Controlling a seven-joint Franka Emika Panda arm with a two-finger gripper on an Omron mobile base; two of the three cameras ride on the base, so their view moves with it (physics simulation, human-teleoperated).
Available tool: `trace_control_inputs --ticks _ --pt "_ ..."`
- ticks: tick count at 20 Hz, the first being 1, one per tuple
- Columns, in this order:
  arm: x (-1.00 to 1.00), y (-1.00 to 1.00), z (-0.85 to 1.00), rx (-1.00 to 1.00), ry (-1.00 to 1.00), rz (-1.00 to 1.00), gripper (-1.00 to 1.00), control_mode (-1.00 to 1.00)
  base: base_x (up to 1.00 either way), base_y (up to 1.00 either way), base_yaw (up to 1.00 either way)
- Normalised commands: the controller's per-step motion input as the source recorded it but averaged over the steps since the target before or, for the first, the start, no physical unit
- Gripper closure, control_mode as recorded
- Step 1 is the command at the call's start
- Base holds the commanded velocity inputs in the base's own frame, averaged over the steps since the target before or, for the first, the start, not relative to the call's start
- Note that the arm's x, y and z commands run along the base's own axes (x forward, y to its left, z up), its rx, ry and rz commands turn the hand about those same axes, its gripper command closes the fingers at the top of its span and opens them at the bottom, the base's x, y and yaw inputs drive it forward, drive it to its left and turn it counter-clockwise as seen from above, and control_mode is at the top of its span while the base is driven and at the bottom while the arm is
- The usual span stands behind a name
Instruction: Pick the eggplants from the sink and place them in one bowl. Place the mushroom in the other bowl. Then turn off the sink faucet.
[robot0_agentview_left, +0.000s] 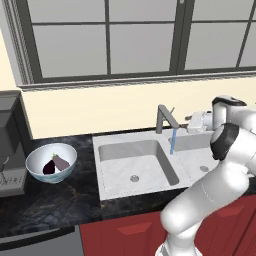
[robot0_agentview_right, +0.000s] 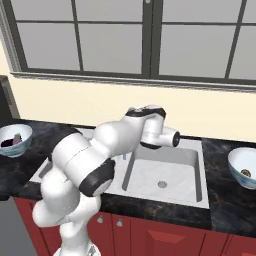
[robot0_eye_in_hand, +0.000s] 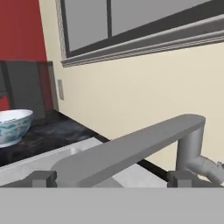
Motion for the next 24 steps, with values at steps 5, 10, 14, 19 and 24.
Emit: trace_control_inputs --ticks 5,10,14,19,24 --pt "0.42 -0.12 -0.04 0.07 0.08 0.11 -1.00 -1.00 0.00 0.00 0.00" --pt "0.35 -0.36 0.00 0.12 0.03 0.20 -1.00 -1.00 0.00 0.00 0.00" --pt "0.32 -0.36 -0.04 0.11 0.02 0.15 -1.00 -1.00 0.00 0.00 0.00" --pt "0.43 -0.12 -0.17 0.07 0.05 0.01 -1.00 -1.00 0.00 0.00 0.00" --pt "0.47 -0.01 0.00 0.03 0.02 0.00 -1.00 -1.00 0.00 0.00 0.00"
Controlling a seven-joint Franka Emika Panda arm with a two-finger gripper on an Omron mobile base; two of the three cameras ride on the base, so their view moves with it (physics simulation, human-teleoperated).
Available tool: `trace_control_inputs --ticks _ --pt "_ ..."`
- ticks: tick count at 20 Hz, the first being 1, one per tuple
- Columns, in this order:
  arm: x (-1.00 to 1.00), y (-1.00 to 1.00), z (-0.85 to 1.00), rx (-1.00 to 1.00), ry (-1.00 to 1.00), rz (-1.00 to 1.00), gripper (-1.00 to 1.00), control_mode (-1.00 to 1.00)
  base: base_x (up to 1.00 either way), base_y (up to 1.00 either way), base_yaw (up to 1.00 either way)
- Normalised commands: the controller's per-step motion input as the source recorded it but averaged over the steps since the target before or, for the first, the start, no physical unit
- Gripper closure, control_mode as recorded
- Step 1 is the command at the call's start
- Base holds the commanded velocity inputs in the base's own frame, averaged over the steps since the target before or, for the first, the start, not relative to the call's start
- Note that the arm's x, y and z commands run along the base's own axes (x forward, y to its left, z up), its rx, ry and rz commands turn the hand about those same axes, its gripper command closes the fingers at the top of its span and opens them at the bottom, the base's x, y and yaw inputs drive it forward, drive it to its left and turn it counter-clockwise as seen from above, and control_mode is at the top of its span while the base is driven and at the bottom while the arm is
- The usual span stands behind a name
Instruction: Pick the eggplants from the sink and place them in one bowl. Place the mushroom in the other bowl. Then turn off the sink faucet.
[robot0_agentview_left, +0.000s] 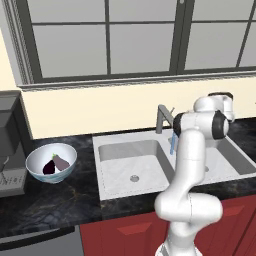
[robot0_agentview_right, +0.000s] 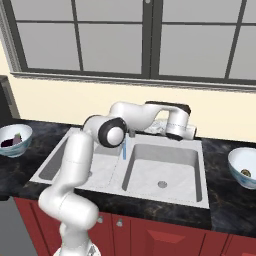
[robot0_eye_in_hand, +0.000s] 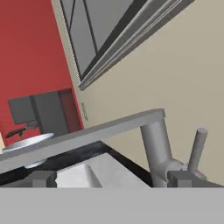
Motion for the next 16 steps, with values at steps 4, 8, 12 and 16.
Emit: trace_control_inputs --ticks 4,8,12,16 --pt "0.41 0.29 -0.01 0.00 0.00 -0.02 -1.00 -1.00 0.00 0.00 0.00" --pt "0.21 0.62 -0.04 -0.01 0.00 -0.14 -1.00 -1.00 0.00 0.00 0.00" --pt "0.29 0.28 0.00 0.00 0.00 -0.10 -1.00 -1.00 0.00 0.00 0.00" --pt "0.33 0.01 -0.01 0.00 0.00 -0.07 -1.00 -1.00 0.00 0.00 0.00"
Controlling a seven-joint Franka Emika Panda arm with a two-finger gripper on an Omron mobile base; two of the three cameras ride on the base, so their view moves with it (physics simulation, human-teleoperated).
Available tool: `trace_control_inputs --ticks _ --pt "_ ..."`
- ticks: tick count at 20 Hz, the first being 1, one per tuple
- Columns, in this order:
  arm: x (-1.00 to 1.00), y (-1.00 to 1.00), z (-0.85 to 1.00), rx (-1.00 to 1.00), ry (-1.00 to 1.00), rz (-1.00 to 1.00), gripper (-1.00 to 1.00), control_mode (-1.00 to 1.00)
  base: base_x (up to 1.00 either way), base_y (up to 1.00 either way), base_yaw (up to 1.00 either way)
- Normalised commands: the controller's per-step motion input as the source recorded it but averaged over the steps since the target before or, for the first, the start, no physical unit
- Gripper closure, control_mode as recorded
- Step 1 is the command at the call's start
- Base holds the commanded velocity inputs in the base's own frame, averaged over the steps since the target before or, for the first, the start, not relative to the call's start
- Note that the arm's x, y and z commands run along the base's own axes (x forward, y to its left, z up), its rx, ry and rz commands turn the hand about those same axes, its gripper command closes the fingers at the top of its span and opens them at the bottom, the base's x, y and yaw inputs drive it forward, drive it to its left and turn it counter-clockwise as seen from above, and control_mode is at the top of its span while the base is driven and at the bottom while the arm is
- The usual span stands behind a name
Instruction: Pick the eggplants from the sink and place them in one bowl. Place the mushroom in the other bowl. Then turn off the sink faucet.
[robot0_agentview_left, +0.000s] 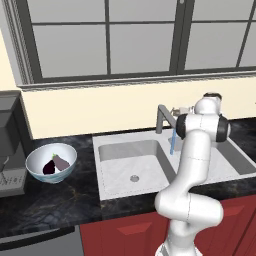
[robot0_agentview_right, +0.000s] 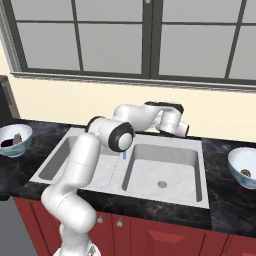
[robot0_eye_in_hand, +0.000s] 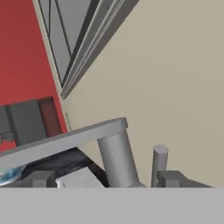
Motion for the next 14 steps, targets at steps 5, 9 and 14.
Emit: trace_control_inputs --ticks 5,9,14 --pt "0.39 0.00 0.00 0.00 0.00 -0.04 -1.00 -1.00 0.00 0.00 0.00" --pt "0.46 0.09 0.00 0.00 0.00 -0.02 -1.00 -1.00 0.00 0.00 0.00" --pt "0.56 0.29 0.00 0.00 0.01 0.00 -1.00 -1.00 0.00 0.00 0.00"
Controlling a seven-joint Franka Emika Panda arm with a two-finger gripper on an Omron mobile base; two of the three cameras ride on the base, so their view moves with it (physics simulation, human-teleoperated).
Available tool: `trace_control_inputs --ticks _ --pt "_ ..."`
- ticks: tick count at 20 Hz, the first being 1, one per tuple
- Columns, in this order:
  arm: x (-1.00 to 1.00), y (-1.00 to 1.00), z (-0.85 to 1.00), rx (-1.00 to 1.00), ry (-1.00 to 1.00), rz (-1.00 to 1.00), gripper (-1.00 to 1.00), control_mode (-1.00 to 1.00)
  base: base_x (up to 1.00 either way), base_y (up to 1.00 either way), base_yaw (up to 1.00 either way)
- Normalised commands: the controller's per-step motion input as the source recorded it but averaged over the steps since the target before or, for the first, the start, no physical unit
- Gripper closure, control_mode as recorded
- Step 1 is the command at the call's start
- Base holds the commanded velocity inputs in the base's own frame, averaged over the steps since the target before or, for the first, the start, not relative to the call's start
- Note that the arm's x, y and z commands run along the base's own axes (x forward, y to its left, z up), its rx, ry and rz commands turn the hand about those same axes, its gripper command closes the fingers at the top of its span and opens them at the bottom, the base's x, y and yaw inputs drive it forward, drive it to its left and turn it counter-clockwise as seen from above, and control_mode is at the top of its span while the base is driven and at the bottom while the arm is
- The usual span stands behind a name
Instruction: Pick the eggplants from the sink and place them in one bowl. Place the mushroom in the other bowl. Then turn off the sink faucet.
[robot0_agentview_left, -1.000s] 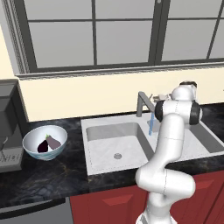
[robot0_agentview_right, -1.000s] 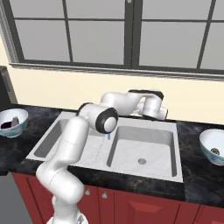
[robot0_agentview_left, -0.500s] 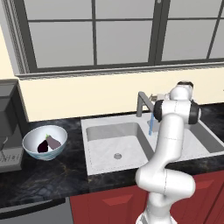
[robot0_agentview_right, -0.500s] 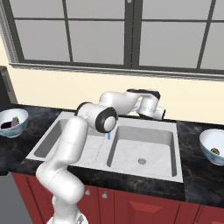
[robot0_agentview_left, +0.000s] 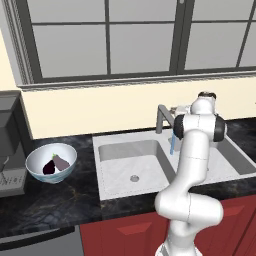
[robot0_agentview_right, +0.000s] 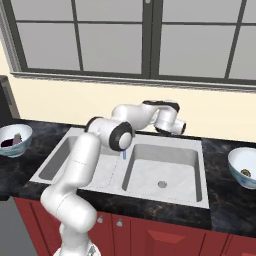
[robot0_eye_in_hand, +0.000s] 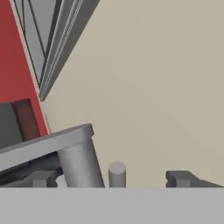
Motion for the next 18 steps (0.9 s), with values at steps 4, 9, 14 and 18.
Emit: trace_control_inputs --ticks 4,9,14,18 --pt "0.53 0.11 -0.02 0.00 0.05 0.00 -1.00 -1.00 0.00 0.00 0.00" --pt "0.60 0.58 0.00 0.01 0.19 0.28 -1.00 -1.00 0.00 0.00 0.00" --pt "0.64 0.78 -0.09 0.05 0.16 0.51 -1.00 -1.00 0.00 0.00 0.00" --pt "0.24 0.92 -0.39 0.11 -0.02 0.60 -1.00 -1.00 0.00 0.00 0.00"
